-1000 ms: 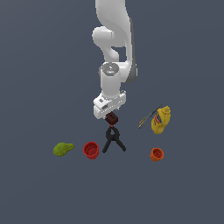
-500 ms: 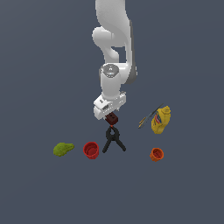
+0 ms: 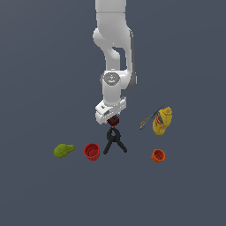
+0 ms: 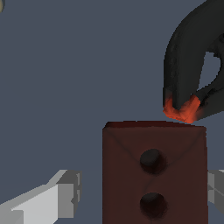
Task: Pick up a designated object from a clutter of objects.
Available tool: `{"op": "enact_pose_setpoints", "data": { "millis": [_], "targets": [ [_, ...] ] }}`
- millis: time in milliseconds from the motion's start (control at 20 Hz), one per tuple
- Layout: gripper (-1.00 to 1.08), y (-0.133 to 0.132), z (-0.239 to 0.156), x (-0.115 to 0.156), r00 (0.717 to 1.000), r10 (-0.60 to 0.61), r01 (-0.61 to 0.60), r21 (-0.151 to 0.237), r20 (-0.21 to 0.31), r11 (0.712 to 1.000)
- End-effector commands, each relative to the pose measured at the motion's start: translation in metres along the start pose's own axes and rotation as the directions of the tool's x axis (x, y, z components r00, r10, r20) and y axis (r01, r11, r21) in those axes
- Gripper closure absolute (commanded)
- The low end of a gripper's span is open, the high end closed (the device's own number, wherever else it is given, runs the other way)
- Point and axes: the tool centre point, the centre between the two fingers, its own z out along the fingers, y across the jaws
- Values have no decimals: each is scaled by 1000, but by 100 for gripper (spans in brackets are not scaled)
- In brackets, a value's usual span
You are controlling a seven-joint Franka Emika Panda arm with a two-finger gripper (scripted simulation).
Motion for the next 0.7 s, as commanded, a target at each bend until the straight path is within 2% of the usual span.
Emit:
{"op": "enact_pose_setpoints", "data": {
  "millis": [0,150,200,650],
  "targets": [
    [-92,0,6,0,1000,0,0,-1,-1,1000],
    [-92,0,8,0,1000,0,0,-1,-1,1000],
    [108,0,8,0,1000,0,0,-1,-1,1000],
    [108,0,8,0,1000,0,0,-1,-1,1000]
  ]
}}
